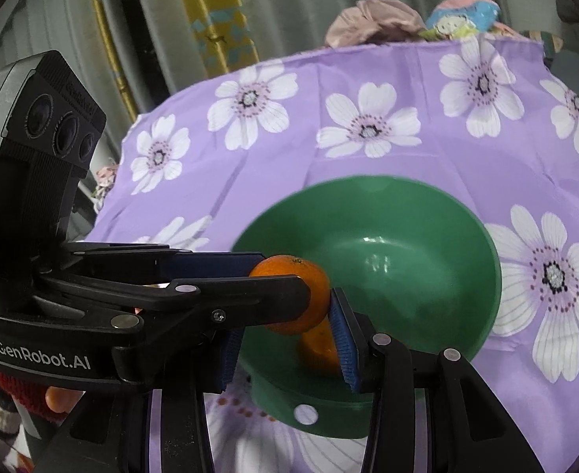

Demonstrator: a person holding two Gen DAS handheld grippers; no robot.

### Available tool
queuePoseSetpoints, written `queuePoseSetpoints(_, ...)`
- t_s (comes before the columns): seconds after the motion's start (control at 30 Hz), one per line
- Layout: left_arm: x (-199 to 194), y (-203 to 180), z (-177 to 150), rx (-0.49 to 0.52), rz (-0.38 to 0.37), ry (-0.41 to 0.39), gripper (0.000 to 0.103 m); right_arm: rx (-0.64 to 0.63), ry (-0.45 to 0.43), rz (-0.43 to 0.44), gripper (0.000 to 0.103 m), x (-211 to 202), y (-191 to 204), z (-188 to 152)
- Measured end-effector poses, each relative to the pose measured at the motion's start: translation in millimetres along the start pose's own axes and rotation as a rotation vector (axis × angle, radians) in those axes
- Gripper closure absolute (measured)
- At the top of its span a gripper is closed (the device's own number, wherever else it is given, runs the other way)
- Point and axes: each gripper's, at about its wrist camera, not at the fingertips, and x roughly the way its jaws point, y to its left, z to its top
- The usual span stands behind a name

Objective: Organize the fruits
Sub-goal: 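Carry the orange with the left tool over the green bowl, then move the left tool toward the green plum beside the tomatoes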

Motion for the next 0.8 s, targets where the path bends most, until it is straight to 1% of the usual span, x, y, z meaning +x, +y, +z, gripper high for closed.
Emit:
queuePoseSetpoints(0.13,9,4,-2,-0.025,-0.003,0.023,0.063,0.019,0.036,-0.007,0.059,7,-5,-3)
queuePoseSetpoints(0.27,15,10,-3,-0.066,-0.005,0.046,0.063,0.002,0.063,-0.045,0.059,8,-3,-4)
queuePoseSetpoints(0.33,15,13,-4,-0.093,-0.003,0.043,0.064,0.006,0.073,-0.052,0.059,9,-4,-5)
queuePoseSetpoints(0.4,11,17,-4,-0.120,-0.002,0.032,0.063,0.012,0.067,-0.048,0.059,6,-4,-6)
queuePoseSetpoints(0.43,5,19,-4,-0.131,0.000,0.018,0.062,0.014,0.063,-0.051,0.059,4,-5,-6)
queuePoseSetpoints(0.5,-6,23,-4,-0.146,0.009,-0.009,0.054,0.011,0.054,-0.057,0.059,-1,-5,-8)
queuePoseSetpoints(0.6,-31,31,-8,-0.178,0.028,-0.061,0.044,0.011,0.035,-0.063,0.059,-10,-8,-8)
queuePoseSetpoints(0.67,-47,38,-12,-0.190,0.060,-0.086,0.041,0.023,0.019,-0.058,0.059,-17,-11,-7)
queuePoseSetpoints(0.7,-59,43,-17,-0.199,0.088,-0.102,0.040,0.030,0.011,-0.053,0.059,-21,-13,-7)
queuePoseSetpoints(0.8,-84,57,-31,-0.231,0.143,-0.132,0.040,0.040,-0.006,-0.045,0.059,-29,-14,-7)
